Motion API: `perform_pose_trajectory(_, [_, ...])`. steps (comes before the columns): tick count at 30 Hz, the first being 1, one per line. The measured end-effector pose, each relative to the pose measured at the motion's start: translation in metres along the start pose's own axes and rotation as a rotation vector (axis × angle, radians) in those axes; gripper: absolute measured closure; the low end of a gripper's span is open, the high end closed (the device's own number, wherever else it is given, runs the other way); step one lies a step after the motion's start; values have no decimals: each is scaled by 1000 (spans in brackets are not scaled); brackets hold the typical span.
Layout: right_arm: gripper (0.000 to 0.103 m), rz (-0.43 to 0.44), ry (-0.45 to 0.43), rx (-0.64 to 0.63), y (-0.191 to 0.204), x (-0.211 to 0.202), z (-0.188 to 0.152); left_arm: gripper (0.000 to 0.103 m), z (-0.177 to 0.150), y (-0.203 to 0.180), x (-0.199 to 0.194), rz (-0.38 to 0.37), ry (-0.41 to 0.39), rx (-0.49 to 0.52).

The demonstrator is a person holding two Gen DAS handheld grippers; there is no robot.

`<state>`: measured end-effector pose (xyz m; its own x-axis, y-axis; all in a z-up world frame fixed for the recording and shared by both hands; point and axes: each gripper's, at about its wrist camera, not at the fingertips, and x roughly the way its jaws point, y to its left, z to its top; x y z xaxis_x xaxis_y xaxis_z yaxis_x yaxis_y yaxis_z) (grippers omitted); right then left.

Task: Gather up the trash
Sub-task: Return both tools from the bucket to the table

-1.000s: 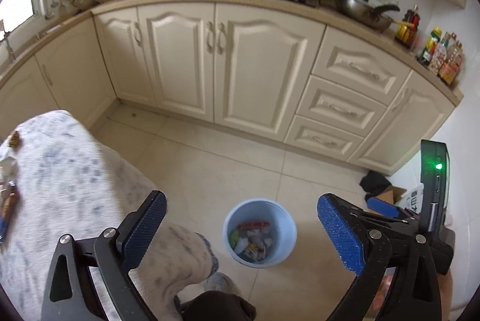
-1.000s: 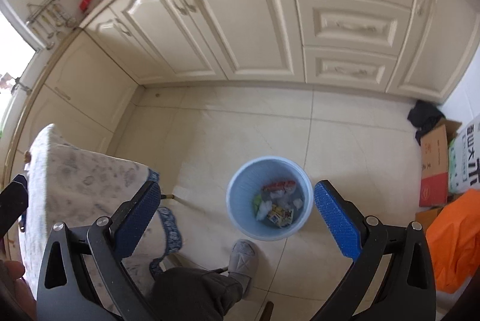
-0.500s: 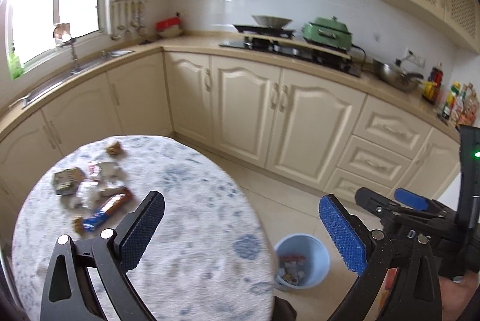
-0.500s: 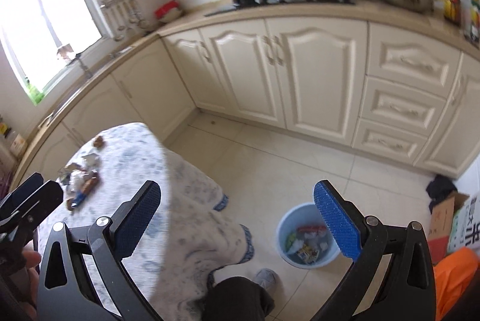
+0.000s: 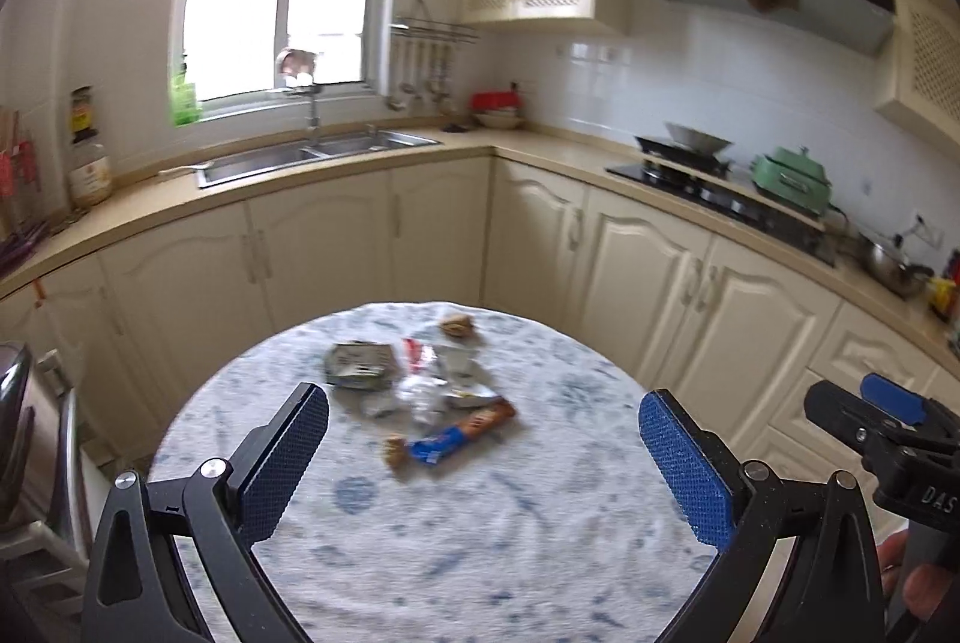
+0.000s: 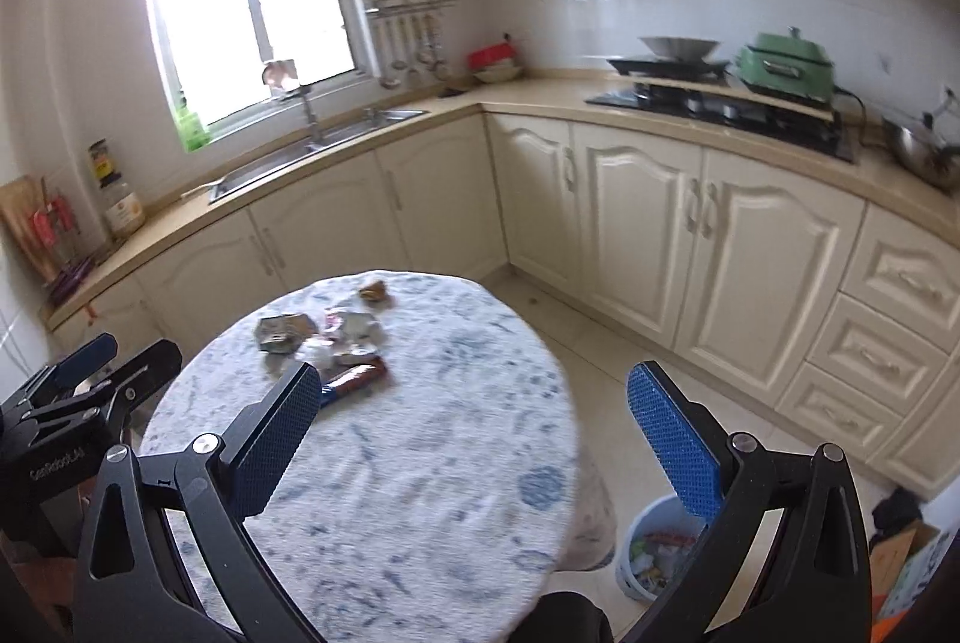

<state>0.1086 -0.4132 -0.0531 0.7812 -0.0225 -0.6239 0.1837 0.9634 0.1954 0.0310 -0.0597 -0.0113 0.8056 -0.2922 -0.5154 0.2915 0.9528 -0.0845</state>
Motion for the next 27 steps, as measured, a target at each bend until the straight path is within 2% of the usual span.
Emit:
perform_pose_trajectory(8, [0, 91, -4, -114, 75, 5, 0, 1, -10, 36, -36, 126, -38, -43])
perform_pose_trajectory(14, [0, 111, 15, -189, 112, 14, -8, 1, -22, 54, -39, 172, -23, -67])
perform_pose_trajectory(20, [0, 116, 89, -232, 135, 50, -20, 1, -26, 87, -11, 192, 33, -115])
perform_pose_trajectory(27, [0, 102, 181, -246, 148, 101, -30, 1, -18, 111, 55, 182, 109, -140])
